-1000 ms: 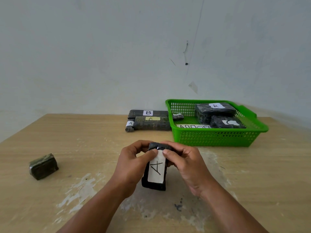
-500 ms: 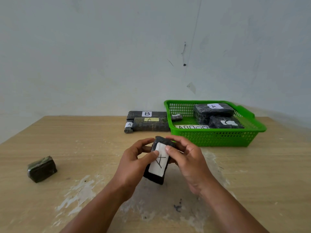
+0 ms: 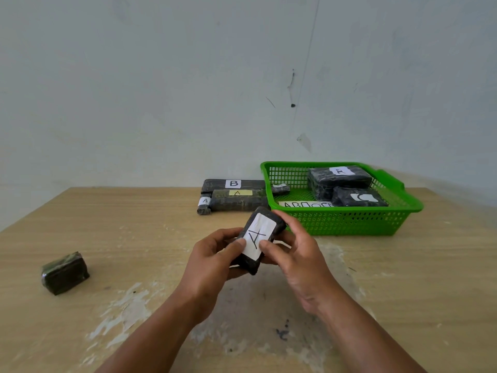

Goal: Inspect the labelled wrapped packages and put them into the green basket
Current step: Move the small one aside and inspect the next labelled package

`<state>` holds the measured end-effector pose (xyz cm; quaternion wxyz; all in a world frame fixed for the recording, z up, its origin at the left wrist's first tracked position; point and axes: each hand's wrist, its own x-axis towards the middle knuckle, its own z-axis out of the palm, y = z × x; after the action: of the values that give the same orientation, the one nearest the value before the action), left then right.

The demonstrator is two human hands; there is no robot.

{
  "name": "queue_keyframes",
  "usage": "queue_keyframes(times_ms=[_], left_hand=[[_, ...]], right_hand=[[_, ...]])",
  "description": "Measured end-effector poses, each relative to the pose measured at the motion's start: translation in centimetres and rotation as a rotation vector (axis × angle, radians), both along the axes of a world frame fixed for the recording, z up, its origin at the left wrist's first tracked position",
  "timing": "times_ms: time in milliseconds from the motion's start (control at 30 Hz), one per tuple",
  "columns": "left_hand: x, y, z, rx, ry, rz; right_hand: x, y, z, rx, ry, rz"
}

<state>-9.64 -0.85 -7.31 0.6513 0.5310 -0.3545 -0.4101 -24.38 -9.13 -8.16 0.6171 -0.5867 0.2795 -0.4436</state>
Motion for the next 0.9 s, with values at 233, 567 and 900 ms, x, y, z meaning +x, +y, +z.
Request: queue_keyframes(times_ms=[233,567,900], left_hand=[[-0.25,-0.05,0.14,-0.005,-0.07,0.059],[-0.33,0.27,0.39,0.002,-0.109,0.056],[0.21,0.22,0.59,-0.002,-0.124,0.105]], right_hand=[[-0.33,-0.04,0.04,-0.033,0.041,0.029],[-0.28,0.04,0.22,-0.063,-0.007,-0.044],[-0.35,0.07,0.01,-0.578,0.339,-0.168]])
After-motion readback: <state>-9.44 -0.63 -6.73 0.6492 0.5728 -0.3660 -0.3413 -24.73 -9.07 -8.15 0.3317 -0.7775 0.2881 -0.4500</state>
